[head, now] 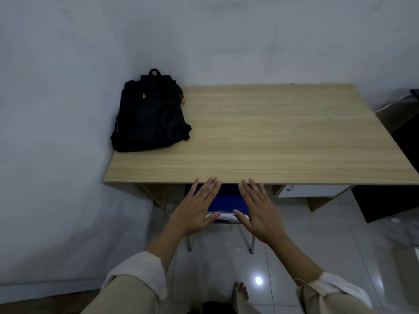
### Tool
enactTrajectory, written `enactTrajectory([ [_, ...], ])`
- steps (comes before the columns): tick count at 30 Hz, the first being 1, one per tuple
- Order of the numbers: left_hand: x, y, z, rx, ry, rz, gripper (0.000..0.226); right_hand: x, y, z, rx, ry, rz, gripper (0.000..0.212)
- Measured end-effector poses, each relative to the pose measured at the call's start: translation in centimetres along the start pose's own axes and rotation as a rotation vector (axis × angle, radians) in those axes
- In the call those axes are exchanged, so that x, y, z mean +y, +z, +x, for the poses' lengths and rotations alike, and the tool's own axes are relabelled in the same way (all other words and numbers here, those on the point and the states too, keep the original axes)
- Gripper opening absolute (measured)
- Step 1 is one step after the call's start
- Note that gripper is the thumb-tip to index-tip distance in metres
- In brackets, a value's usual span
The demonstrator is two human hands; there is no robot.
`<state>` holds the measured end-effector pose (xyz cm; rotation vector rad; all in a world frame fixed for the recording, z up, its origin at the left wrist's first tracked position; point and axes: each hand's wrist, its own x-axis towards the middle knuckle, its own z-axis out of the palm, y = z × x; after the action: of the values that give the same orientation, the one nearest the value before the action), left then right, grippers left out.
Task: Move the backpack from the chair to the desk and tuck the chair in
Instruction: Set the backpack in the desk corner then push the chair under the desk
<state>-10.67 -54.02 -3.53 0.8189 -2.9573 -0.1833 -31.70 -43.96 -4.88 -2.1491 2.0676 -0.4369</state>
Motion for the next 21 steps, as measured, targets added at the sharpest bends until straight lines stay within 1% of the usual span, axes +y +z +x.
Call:
enactTrajectory([
  [10, -2.0, -0.2, 4.9, 0.016, -0.061, 0.027, 0.08, 3.6, 0.0, 4.7, 0.029, -0.04, 0.026, 0.072],
  [21, -4.3, -0.4, 7.2, 0.069, -0.012, 0.003, 0.08, 4.7, 0.3, 7.5, 0.116, -0.068, 0.011, 0.069],
])
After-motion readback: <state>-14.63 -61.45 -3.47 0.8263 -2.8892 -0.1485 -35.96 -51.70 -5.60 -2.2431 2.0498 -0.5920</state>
